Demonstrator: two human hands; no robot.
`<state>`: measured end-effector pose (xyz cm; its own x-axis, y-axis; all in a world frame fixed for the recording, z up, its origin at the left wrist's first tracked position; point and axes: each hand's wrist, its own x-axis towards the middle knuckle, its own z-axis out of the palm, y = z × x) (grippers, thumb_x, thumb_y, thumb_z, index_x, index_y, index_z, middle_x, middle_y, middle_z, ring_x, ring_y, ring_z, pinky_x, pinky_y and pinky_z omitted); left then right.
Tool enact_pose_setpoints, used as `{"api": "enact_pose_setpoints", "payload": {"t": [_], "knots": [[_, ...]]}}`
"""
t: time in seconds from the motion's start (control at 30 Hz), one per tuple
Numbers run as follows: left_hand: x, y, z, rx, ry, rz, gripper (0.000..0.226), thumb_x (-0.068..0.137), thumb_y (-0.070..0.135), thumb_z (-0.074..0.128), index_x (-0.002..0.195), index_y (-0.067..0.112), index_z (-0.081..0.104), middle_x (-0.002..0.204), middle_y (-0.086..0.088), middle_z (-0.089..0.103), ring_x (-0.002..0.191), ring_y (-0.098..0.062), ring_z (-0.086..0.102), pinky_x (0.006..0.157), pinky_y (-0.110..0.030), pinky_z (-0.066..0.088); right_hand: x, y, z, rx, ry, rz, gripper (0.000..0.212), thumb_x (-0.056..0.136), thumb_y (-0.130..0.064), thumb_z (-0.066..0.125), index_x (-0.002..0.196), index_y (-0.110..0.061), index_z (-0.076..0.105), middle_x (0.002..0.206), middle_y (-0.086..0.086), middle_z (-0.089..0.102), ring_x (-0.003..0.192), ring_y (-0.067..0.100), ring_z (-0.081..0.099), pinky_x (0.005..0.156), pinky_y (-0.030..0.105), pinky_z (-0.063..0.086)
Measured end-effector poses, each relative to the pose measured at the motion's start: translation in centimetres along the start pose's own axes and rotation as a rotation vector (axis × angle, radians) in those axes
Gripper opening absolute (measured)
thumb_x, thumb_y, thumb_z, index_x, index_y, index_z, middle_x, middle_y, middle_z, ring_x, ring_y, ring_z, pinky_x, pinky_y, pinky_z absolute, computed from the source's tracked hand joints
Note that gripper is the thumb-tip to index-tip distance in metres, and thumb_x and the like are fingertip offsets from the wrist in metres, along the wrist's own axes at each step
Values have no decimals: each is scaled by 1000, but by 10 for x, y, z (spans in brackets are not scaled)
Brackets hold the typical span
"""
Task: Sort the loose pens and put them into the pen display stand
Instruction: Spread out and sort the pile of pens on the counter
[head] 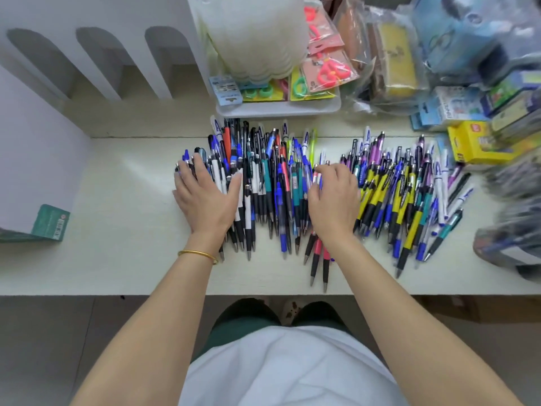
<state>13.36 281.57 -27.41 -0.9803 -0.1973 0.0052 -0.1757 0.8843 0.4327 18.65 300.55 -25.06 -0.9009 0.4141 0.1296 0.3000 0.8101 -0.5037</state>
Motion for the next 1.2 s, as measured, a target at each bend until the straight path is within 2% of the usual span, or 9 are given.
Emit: {"api": "enact_pose_setpoints", "payload": {"t": [0.1,0.17,0.33,0.43,0.5,0.57,0.87,1.0,1.2], "knots": [[1,-1,1,7,33,45,76,95,55,39,152,13,15,159,-20,11,145,-37,10,118,-52,9,-11,21,-19,-67,-194,176,19,95,-29,52,108,-14,55,110,3,54,81,15,52,62,29,43],[2,-1,2,16,48,72,69,97,50,37,152,12,18,158,-20,12,145,-38,10,117,-54,9,-20,29,-27,-145,-338,225,33,91,-45,57,99,-14,50,99,3,54,71,18,53,54,29,41],[2,3,5,32,62,193,65,96,48,29,149,10,25,158,-21,14,146,-37,10,118,-52,8,-39,24,-40,-237,-543,335,61,80,-58,65,111,-10,45,74,-2,49,60,13,47,48,28,32],[-3,2,6,47,31,260,61,98,43,31,151,12,23,159,-20,12,147,-34,6,119,-51,6,-52,17,-34,-248,-600,369,72,81,-52,68,128,-9,36,89,3,55,67,16,52,50,28,34],[-6,-4,6,48,38,258,61,98,43,32,151,14,22,159,-18,11,148,-33,5,119,-51,5,-60,14,-25,-202,-573,371,74,81,-45,71,133,-8,33,118,9,53,90,24,58,60,31,41],[-10,-13,5,53,44,215,62,97,44,31,152,15,22,160,-18,10,147,-36,5,118,-53,4,-66,13,-17,-107,-519,378,69,83,-35,72,133,-7,34,127,13,48,101,28,57,70,34,45],[-16,-36,7,41,-108,89,65,98,54,20,154,24,8,162,-13,-2,147,-35,-6,118,-54,-2,-62,7,0,42,-208,329,32,92,-15,61,120,-7,49,123,13,48,97,25,56,82,31,48],[-24,-55,-9,48,67,51,63,97,51,14,153,23,15,161,-14,6,148,-35,2,117,-52,-1,-50,6,-3,-34,-229,297,25,93,-20,60,111,-5,49,111,11,45,79,20,48,70,29,39],[-30,-75,-2,70,-30,-27,64,97,51,12,154,21,8,161,-16,-1,147,-36,-2,118,-52,-1,-44,4,-1,-89,-194,292,19,92,-16,62,102,-4,51,114,13,46,85,25,48,73,31,38]]}}
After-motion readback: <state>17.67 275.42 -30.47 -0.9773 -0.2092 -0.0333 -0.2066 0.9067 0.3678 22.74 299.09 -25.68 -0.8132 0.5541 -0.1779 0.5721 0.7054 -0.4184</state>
